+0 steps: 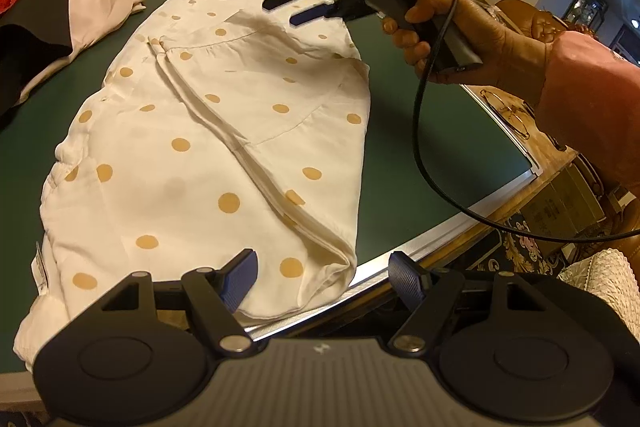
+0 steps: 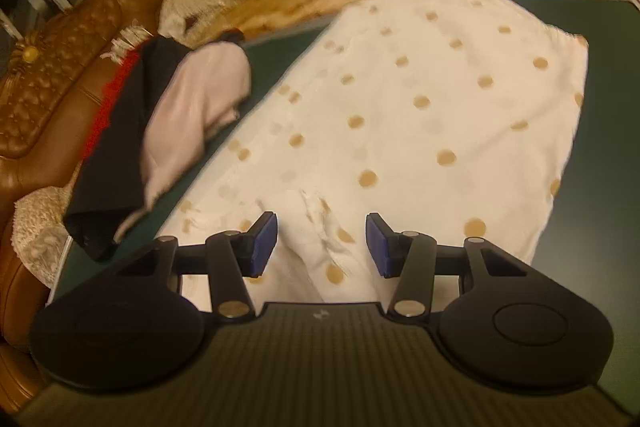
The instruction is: Fold clothes
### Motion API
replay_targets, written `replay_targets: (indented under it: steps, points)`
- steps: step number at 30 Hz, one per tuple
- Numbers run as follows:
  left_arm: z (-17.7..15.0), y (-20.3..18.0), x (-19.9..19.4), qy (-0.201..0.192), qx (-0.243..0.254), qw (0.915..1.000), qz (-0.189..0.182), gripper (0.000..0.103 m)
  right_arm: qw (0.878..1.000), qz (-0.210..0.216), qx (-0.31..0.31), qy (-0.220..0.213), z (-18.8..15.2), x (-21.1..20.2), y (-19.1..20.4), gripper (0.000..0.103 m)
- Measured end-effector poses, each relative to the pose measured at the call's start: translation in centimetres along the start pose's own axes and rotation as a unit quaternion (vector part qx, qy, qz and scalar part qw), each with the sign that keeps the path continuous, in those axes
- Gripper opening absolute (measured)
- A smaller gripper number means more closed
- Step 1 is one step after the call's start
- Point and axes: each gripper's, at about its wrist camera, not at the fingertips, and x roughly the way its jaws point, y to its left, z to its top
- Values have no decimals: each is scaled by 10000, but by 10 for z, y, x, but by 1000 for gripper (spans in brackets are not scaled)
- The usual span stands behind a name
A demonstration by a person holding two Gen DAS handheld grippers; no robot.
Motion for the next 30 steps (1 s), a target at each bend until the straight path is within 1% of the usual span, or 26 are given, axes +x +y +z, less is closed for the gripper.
replay_targets:
  steps: [2,3,5,6,7,9,11,15,17,18,19,20,21,22,23,28,29,30]
  points:
    - [2,-2,1,-16,-5,10000,-95,77,9996,65,-175,-204,1,-7,10,56]
    - [3,-3,1,-27,-6,9999,-147,77,9986,103,-395,-328,1,-12,20,56]
    - [5,-7,4,-22,12,9997,-232,77,9950,267,-863,-419,1,-16,44,56]
    - [6,-9,7,-3,43,9997,-227,77,9927,417,-1090,-315,1,-13,56,56]
    - [7,-11,10,15,77,9997,-213,77,9902,472,-1305,-153,0,-6,70,56]
    - [8,-15,14,46,113,9997,-230,77,9836,362,-1762,129,-2,11,94,56]
    - [7,-17,15,65,105,9995,-301,77,9732,32,-2282,278,-5,29,113,56]
    - [7,-20,17,80,118,9993,-344,77,9552,-119,-2918,474,-8,51,129,56]
    - [8,-21,18,83,140,9992,-353,77,9445,-88,-3238,542,-11,56,135,56]
    - [8,-21,19,85,146,9992,-355,77,9412,-106,-3331,560,-13,59,137,56]
    - [8,-22,19,87,149,9992,-353,77,9378,-127,-3420,578,-15,62,139,53]
    - [8,-22,20,89,147,9992,-350,77,9344,-148,-3509,595,-16,66,141,41]
    - [8,-23,20,91,145,9993,-346,77,9335,-155,-3528,617,-17,69,142,34]
    - [8,-22,20,93,140,9993,-345,77,9328,-161,-3542,640,-18,72,142,20]
    - [8,-22,20,97,134,9993,-347,77,9321,-167,-3556,663,-18,74,143,15]
    - [8,-22,20,112,134,9993,-342,77,9265,-198,-3688,719,-21,82,145,13]
    - [8,-22,20,113,132,9993,-341,77,9251,-205,-3723,722,-21,83,146,8]
    - [8,-22,20,111,127,9993,-339,77,9236,-212,-3758,725,-22,83,147,7]
